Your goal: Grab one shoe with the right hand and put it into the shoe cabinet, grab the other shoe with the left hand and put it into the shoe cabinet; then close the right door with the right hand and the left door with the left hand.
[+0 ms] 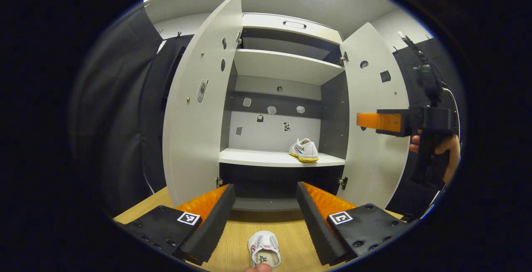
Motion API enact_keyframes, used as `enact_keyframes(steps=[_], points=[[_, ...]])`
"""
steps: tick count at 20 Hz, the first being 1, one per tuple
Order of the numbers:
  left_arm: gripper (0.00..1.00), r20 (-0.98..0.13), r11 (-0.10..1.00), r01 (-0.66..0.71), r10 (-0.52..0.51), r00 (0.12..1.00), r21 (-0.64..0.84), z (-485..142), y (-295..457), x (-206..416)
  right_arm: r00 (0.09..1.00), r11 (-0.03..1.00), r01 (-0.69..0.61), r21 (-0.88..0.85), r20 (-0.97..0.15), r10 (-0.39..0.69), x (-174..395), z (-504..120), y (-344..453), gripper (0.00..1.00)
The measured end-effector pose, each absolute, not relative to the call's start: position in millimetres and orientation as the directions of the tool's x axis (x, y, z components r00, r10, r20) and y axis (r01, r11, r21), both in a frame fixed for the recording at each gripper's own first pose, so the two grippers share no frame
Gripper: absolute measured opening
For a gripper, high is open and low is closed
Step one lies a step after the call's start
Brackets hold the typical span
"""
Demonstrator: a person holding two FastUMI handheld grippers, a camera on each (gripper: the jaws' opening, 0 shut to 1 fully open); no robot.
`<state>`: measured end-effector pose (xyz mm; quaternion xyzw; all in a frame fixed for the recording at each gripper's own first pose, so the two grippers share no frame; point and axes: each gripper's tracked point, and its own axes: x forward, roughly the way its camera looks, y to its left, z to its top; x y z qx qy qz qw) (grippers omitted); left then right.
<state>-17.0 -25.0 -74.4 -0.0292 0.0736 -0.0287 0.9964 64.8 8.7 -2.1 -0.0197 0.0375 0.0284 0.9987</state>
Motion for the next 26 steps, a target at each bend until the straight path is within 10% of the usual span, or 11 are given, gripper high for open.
enact_keyframes(steps=[7,16,26], points=[[0.96,-0.241,0.997,0.067,-0.076,0.967,-0.042,-110.6,-27.8,-27.6,0.998,0.996,-0.054,-0.073,-0.017,0.053,2.9,-27.3,-2.7,0.93],[1.00,-0.690,0.989,0.126,-0.146,0.709,-0.080,-313.9,-16.0,-52.4,0.994,0.994,-0.061,-0.091,-0.094,0.052,-24.8,-64.9,-9.6,0.93],[0.98,-0.780,0.997,0.066,-0.077,0.621,-0.046,-385.7,11.0,-24.0,0.988,0.999,0.010,-0.038,-0.153,-0.015,-23.7,-76.2,-39.8,0.93]])
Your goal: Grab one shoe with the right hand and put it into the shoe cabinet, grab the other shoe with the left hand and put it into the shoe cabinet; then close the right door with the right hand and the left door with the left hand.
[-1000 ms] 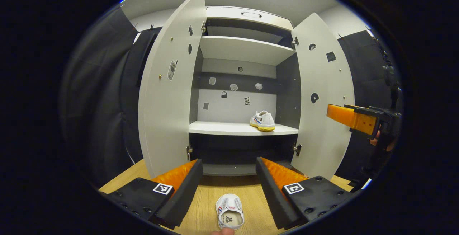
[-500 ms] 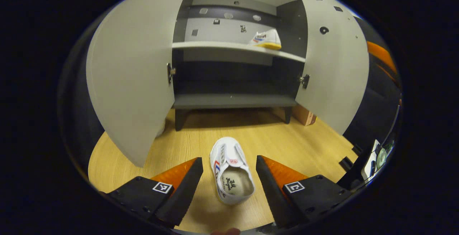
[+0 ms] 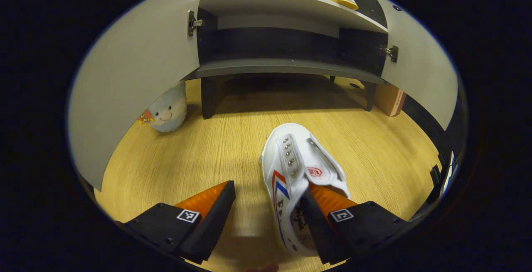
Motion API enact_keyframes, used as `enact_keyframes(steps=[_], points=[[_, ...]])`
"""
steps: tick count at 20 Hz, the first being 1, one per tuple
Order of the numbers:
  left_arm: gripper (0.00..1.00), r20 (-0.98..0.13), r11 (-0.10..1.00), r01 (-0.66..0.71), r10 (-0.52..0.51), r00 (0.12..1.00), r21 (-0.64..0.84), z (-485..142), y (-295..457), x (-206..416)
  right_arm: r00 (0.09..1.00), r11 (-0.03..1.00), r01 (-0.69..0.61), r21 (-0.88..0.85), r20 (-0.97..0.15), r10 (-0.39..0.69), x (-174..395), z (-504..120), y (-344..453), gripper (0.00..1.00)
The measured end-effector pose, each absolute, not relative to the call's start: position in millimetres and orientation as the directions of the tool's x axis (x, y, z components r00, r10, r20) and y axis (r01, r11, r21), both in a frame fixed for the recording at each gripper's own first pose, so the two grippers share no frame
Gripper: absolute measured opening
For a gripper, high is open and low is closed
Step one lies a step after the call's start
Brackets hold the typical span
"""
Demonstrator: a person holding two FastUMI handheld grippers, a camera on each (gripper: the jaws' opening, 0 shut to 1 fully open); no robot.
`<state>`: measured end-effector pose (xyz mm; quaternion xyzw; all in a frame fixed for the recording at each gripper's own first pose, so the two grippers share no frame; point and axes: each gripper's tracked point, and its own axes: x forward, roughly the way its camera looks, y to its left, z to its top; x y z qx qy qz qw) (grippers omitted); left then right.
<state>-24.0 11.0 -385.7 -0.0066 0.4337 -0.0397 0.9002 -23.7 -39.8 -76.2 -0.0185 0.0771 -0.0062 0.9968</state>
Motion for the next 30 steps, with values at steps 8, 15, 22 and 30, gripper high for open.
enact_keyframes(steps=[8,15,22,30], points=[[0.94,-0.764,0.992,0.038,-0.117,0.635,-0.120,-401.2,0.4,-2.4,0.987,0.997,0.031,-0.068,-0.157,-0.042,-24.8,-73.6,-45.4,0.93],[0.10,-0.714,0.995,-0.062,-0.016,0.700,-0.083,-373.1,8.2,-4.6,0.985,0.997,0.009,-0.073,-0.170,-0.021,-24.5,-80.6,-35.5,0.93],[0.10,-0.523,0.988,-0.096,0.021,0.852,-0.117,-182.4,4.2,14.1,0.988,0.999,-0.015,-0.041,-0.155,0.009,-19.5,-78.3,-22.2,0.93],[0.10,-0.335,0.994,-0.025,-0.013,0.942,-0.109,-13.4,2.5,142.9,0.992,0.999,-0.036,-0.020,-0.124,0.033,-22.9,-68.0,-11.4,0.93]])
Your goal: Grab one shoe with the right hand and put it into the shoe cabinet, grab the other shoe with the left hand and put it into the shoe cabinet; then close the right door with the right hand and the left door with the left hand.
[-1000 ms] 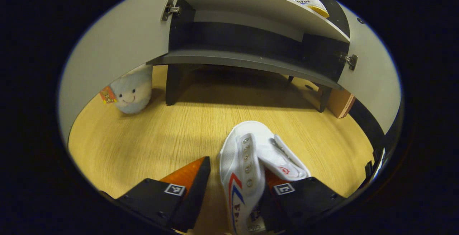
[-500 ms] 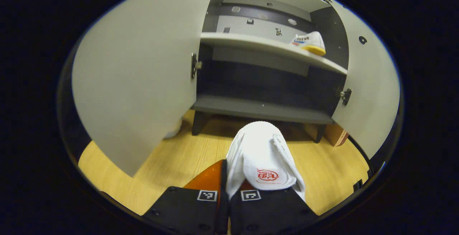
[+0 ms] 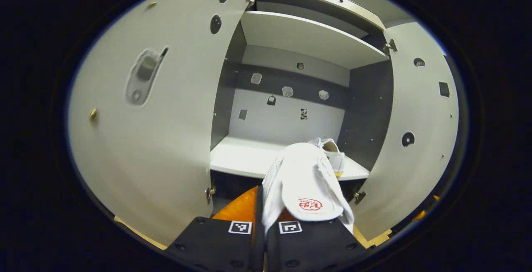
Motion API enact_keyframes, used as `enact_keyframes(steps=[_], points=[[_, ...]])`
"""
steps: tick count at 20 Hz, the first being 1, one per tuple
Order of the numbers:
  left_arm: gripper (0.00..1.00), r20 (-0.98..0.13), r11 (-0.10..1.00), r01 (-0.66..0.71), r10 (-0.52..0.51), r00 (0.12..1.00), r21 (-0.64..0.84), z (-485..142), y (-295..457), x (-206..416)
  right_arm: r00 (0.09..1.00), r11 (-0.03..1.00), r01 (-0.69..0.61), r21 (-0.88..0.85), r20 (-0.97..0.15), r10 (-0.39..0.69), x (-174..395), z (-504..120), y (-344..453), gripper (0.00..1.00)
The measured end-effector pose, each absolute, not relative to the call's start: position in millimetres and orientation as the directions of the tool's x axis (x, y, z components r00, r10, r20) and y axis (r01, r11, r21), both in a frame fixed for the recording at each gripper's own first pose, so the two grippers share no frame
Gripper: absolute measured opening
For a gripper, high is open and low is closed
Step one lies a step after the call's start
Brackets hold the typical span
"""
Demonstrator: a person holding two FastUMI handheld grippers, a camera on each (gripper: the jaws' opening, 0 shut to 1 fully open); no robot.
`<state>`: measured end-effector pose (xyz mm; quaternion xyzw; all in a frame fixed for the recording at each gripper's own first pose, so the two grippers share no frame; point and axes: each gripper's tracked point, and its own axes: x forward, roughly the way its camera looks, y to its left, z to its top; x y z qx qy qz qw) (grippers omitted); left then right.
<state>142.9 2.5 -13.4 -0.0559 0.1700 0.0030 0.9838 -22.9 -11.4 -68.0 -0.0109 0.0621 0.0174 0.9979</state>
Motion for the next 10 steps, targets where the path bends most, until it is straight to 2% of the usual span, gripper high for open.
enact_keyframes(steps=[3,5,10], points=[[0.10,-0.355,0.994,-0.022,-0.018,0.935,-0.108,1.2,-4.8,208.0,0.993,1.000,-0.017,-0.009,-0.117,0.016,-25.5,-65.1,-17.2,0.93],[0.10,-0.403,0.994,-0.011,-0.034,0.915,-0.109,-11.0,-13.8,246.2,0.994,1.000,-0.004,-0.002,-0.108,0.004,-27.5,-58.4,-26.4,0.93],[0.10,-0.513,0.997,-0.067,0.043,0.857,-0.029,-58.3,-16.1,324.9,0.994,0.999,0.041,-0.025,-0.101,-0.044,-31.8,-55.5,-47.5,0.93]])
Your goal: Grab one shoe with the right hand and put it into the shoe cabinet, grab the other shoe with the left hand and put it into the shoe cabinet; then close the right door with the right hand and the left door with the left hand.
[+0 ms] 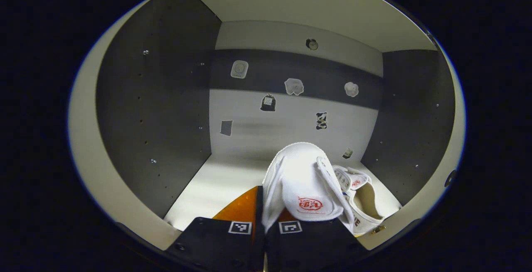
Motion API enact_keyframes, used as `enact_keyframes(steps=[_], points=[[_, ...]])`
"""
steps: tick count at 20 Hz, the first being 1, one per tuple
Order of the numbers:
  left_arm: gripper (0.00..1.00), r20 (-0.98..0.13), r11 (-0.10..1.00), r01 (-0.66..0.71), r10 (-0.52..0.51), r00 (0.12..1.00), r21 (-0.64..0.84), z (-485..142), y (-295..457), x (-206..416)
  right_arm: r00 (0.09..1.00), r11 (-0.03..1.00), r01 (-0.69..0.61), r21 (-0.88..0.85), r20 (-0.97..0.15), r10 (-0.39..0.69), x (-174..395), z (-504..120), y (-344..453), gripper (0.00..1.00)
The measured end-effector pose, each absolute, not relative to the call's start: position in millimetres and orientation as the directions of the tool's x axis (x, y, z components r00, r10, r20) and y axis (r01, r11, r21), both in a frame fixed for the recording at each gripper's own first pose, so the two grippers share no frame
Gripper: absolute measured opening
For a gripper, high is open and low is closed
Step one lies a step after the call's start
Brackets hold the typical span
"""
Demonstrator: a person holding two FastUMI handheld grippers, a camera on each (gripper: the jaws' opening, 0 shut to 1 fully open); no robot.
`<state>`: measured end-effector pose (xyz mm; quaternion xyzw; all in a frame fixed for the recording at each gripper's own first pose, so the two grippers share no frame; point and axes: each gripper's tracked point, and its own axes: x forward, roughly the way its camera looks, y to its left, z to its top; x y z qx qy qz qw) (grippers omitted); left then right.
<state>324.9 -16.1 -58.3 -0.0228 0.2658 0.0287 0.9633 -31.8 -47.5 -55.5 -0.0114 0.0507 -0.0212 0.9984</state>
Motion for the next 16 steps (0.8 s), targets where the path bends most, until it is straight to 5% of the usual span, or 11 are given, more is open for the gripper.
enact_keyframes(steps=[11,13,16], points=[[0.10,-0.633,0.990,-0.133,0.126,0.764,0.036,-127.0,0.0,353.8,0.986,0.995,0.098,-0.019,-0.134,-0.099,-33.6,-69.0,-74.7,0.93],[0.17,-0.635,0.994,-0.111,0.071,0.769,-0.024,-126.9,-10.2,352.9,0.986,0.996,0.088,-0.017,-0.140,-0.090,-31.7,-70.5,-71.8,0.93],[0.42,-0.631,0.997,-0.076,0.068,0.773,0.015,-119.1,-12.7,351.5,0.987,0.997,0.073,-0.021,-0.145,-0.075,-29.4,-70.9,-67.3,0.93]])
